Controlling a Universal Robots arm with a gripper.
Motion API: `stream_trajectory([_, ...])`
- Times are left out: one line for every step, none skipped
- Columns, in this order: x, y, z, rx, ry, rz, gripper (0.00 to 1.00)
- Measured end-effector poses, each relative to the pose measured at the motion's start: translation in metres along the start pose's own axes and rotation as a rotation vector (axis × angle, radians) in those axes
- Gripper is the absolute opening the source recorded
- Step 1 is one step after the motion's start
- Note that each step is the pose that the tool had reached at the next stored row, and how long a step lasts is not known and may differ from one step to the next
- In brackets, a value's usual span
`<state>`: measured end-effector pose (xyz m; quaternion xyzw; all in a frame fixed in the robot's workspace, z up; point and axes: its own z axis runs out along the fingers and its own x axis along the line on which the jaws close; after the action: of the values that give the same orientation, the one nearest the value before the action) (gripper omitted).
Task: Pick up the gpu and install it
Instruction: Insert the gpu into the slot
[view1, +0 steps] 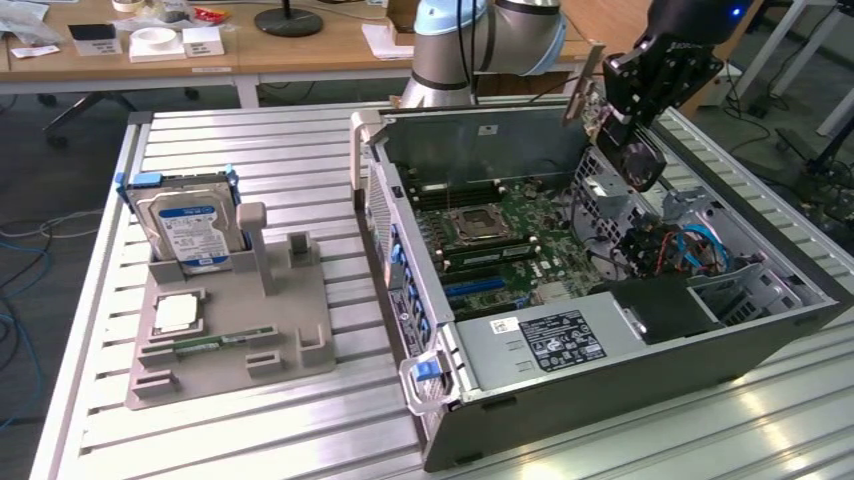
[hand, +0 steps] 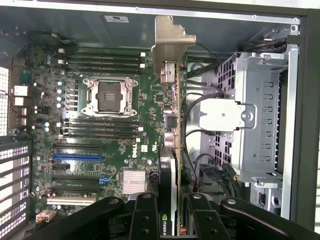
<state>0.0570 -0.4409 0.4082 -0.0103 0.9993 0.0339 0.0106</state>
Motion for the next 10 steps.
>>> stream_trajectory([0.0000, 0.0000, 0.0000, -0.0001, 0.0003, -0.004, 0.27])
stream_trajectory([0.0000, 0.0000, 0.0000, -0.0002, 0.0006, -0.008, 0.27])
stream_trajectory([0.0000, 0.0000, 0.0000, -0.0003, 0.0009, -0.013, 0.27])
stream_trajectory([0.0000, 0.0000, 0.0000, -0.0004, 0.0012, -0.018, 0.27])
stream_trajectory([0.0000, 0.0000, 0.0000, -0.0005, 0.0016, -0.024, 0.27])
stream_trajectory([0.0000, 0.0000, 0.0000, -0.0006, 0.0020, -0.029, 0.27])
stream_trajectory([0.0000, 0.0000, 0.0000, -0.0007, 0.0024, -0.035, 0.27])
stream_trajectory([0.0000, 0.0000, 0.0000, -0.0008, 0.0027, -0.040, 0.27])
stream_trajectory([0.0000, 0.0000, 0.0000, -0.0010, 0.0030, -0.044, 0.27])
stream_trajectory([0.0000, 0.0000, 0.0000, -0.0011, 0.0032, -0.048, 0.27])
